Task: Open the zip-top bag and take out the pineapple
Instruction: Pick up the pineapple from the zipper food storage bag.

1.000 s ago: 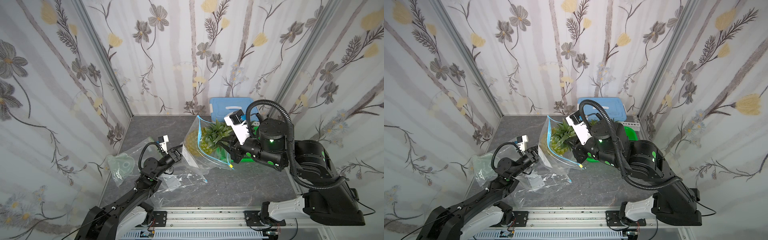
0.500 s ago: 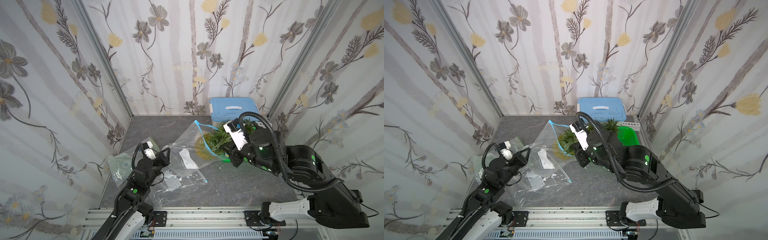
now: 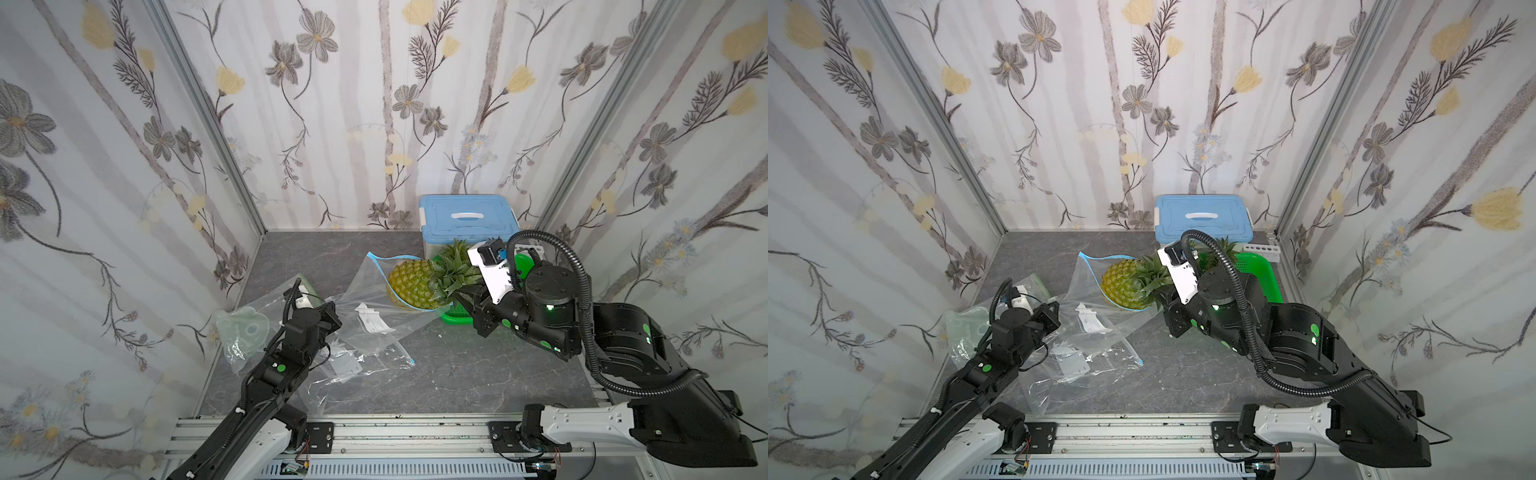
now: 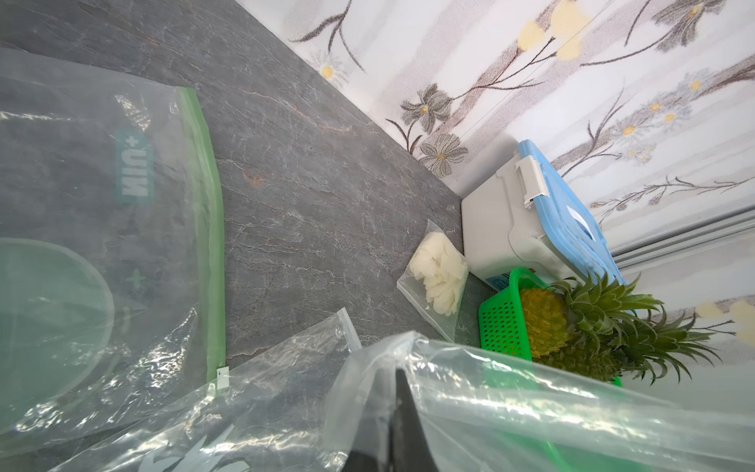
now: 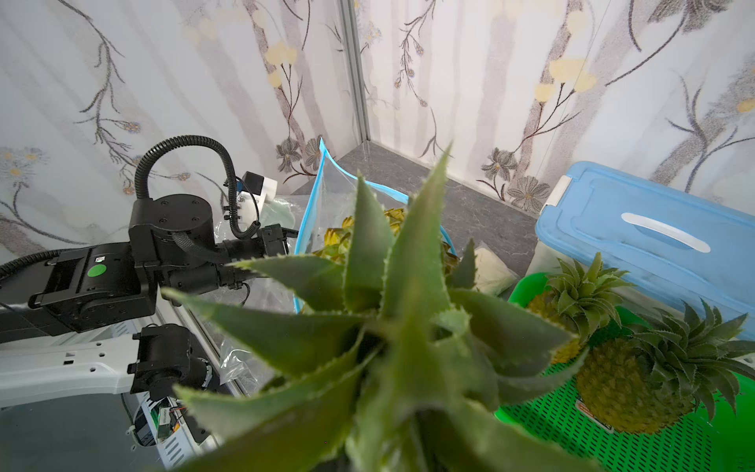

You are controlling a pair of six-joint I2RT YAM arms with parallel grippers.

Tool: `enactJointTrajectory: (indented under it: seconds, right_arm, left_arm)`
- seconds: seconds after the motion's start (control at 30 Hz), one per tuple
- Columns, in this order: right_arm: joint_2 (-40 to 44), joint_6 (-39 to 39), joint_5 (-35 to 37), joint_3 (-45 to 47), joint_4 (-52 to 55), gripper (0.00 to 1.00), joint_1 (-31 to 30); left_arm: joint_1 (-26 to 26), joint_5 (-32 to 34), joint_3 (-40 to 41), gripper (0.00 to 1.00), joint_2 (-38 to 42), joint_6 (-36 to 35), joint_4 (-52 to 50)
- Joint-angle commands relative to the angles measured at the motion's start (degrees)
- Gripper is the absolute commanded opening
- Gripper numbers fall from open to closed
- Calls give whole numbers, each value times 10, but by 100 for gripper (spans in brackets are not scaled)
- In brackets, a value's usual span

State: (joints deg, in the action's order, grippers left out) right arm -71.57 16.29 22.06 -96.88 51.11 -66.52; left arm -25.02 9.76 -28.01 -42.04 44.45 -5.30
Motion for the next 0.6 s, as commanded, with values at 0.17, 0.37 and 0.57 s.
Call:
enactJointTrajectory:
  seconds: [0.17, 0.37, 0.57]
  right_arm:
    - [-39, -42, 17, -30, -185, 0, 9]
    - [-99, -53, -2, -67, -201, 0, 10]
    - [-118, -57, -1, -84, -199, 0, 10]
  left_arm:
    - [-31, 34, 5, 0, -15, -41, -23]
    - [-101, 71, -7, 0, -21, -68, -22]
    - [-126, 111, -6, 0, -14, -81, -40]
